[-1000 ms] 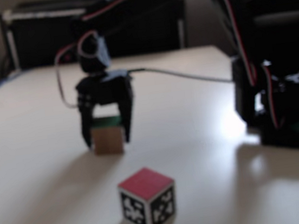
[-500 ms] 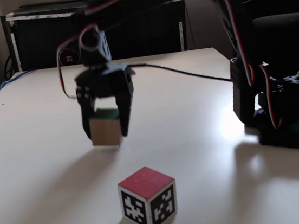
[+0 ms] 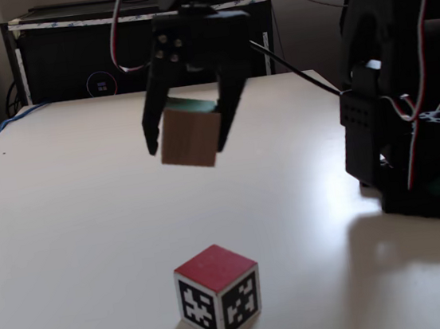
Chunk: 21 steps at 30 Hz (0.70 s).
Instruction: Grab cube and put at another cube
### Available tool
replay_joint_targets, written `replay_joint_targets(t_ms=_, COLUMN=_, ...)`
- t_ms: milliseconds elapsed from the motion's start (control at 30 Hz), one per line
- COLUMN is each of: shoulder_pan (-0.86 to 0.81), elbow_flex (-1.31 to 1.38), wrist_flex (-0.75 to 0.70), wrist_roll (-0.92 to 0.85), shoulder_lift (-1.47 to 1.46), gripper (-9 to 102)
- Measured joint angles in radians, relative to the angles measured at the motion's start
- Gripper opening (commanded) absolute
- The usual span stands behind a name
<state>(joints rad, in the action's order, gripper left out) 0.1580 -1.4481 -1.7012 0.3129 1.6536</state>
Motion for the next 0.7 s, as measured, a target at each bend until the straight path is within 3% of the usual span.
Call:
replay_joint_targets(t_ms=367, shoulder_pan=0.210, elbow_flex=0.141, wrist_flex=-0.069, wrist_roll=0.094, shoulder_lift=-0.086, gripper=21)
replay_joint_targets(t_ms=700, shoulder_pan=0.270, elbow_flex=0.245, wrist_flex=-0.067, wrist_roll=0.127, shoulder_lift=-0.290, gripper=22)
